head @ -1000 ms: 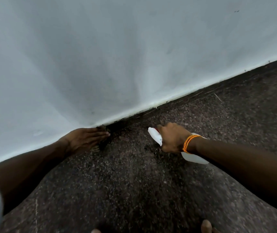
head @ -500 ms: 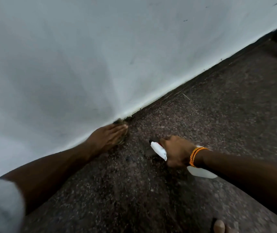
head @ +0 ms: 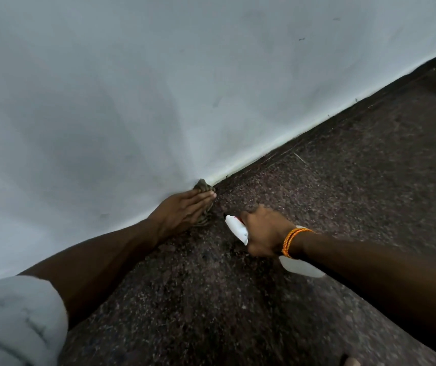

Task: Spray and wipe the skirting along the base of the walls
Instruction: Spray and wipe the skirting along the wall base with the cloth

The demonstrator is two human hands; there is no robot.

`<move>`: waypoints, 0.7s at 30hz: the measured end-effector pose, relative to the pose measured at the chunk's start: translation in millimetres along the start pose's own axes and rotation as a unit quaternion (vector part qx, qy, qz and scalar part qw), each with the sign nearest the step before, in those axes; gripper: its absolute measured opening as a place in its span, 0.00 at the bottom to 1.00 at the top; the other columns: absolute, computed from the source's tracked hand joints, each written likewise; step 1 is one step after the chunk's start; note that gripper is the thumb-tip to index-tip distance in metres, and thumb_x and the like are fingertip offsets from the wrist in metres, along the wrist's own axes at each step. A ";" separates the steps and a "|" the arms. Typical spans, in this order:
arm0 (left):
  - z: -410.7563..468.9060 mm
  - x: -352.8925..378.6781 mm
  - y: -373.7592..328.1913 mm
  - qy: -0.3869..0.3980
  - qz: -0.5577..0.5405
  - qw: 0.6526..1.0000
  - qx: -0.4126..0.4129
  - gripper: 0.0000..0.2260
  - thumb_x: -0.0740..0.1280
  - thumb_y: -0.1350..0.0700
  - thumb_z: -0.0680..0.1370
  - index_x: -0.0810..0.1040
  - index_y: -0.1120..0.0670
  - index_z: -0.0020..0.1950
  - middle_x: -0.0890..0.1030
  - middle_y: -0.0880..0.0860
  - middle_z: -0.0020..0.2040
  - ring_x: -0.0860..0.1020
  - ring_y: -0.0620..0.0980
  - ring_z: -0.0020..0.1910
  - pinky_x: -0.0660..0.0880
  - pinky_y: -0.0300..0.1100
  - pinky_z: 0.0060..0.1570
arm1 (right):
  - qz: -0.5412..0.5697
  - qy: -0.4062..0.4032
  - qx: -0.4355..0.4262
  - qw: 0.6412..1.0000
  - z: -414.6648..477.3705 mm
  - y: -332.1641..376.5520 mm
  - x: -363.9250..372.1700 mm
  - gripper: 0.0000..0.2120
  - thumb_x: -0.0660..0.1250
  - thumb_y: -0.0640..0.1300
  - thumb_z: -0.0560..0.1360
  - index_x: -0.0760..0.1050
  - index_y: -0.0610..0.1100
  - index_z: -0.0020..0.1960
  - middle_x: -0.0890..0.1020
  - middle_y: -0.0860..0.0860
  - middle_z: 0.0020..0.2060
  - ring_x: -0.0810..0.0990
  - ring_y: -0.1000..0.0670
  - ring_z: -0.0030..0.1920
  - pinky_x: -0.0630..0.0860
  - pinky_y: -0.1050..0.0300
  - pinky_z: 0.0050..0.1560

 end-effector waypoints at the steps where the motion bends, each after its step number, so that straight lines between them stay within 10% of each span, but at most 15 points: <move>1: 5.8 -1.4 -0.4 0.008 0.001 1.000 0.003 0.27 0.38 0.66 0.81 0.71 0.65 0.70 0.71 0.60 0.72 0.69 0.55 0.72 0.55 0.49 0.72 | 0.007 -0.006 0.013 1.000 -1.1 -3.8 0.3 0.24 0.50 0.58 0.69 0.75 0.42 0.46 0.82 0.37 0.47 0.81 0.34 0.47 0.75 0.51 0.43; 10: -26.7 -1.6 -0.5 -0.003 0.000 1.000 -0.003 0.24 0.48 0.63 0.82 0.53 0.66 0.77 0.54 0.61 0.78 0.55 0.57 0.77 0.56 0.53 0.74 | 0.026 0.021 0.105 0.994 -13.3 -44.0 -4.9 0.09 0.63 0.48 0.68 0.73 0.44 0.44 0.82 0.39 0.45 0.81 0.35 0.47 0.79 0.49 0.43; 18: 1.0 8.2 -3.9 0.032 0.020 0.999 0.009 0.29 0.33 0.61 0.82 0.64 0.65 0.74 0.64 0.60 0.75 0.63 0.55 0.75 0.52 0.50 0.75 | 0.033 0.021 0.139 0.989 -23.4 -55.5 -2.6 0.22 0.67 0.48 0.70 0.72 0.39 0.61 0.79 0.37 0.56 0.79 0.35 0.54 0.75 0.51 0.48; 21: 46.1 29.9 -6.2 0.097 0.039 0.994 0.013 0.23 0.42 0.61 0.83 0.53 0.65 0.78 0.52 0.59 0.79 0.53 0.54 0.78 0.45 0.50 0.76 | 0.050 0.014 0.141 0.989 -30.3 -60.3 4.0 0.29 0.67 0.50 0.67 0.69 0.42 0.66 0.80 0.38 0.55 0.80 0.35 0.54 0.77 0.47 0.51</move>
Point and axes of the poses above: each hand's wrist, its own z-axis towards the middle knuckle, its own x-axis out of the palm, y = z × x, the point moved 10 cm from there along z, towards the middle knuckle
